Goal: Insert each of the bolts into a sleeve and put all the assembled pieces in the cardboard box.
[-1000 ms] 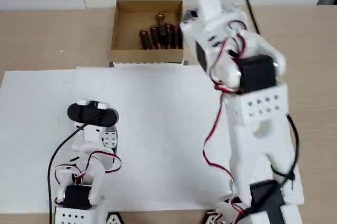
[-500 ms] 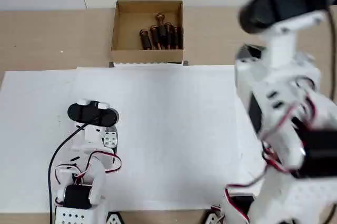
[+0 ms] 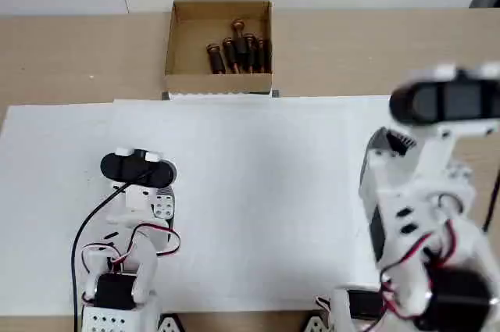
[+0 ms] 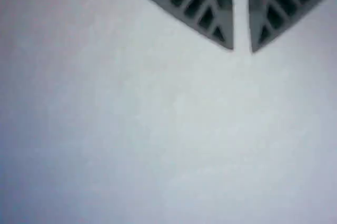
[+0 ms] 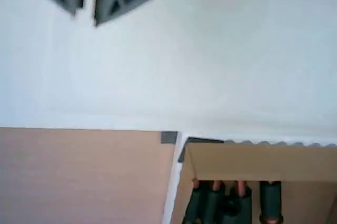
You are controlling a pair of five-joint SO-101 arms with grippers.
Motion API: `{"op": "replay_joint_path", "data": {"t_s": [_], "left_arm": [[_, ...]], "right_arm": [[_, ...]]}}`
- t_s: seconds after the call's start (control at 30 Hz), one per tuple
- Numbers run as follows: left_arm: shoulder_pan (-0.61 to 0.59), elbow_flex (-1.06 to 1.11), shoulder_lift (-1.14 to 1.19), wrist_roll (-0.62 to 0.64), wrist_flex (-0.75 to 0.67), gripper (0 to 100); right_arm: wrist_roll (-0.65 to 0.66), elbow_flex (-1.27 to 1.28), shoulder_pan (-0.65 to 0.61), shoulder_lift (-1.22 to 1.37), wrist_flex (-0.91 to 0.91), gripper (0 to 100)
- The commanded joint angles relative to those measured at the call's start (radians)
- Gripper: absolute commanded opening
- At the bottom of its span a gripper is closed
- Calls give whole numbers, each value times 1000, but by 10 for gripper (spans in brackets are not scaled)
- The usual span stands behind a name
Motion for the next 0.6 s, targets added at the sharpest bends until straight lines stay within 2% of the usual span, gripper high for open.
{"op": "replay_joint_path", "data": {"t_s": [0.0,0.27,0.57], "left_arm": [[0,-7,-11,-2,3,6],[0,-7,-11,-2,3,6],[0,-7,-11,-2,3,6]], "right_arm": [[-8,302,1,-189,-114,4],[0,795,-1,-516,-257,4],[0,1132,-1,-731,-360,4]]}}
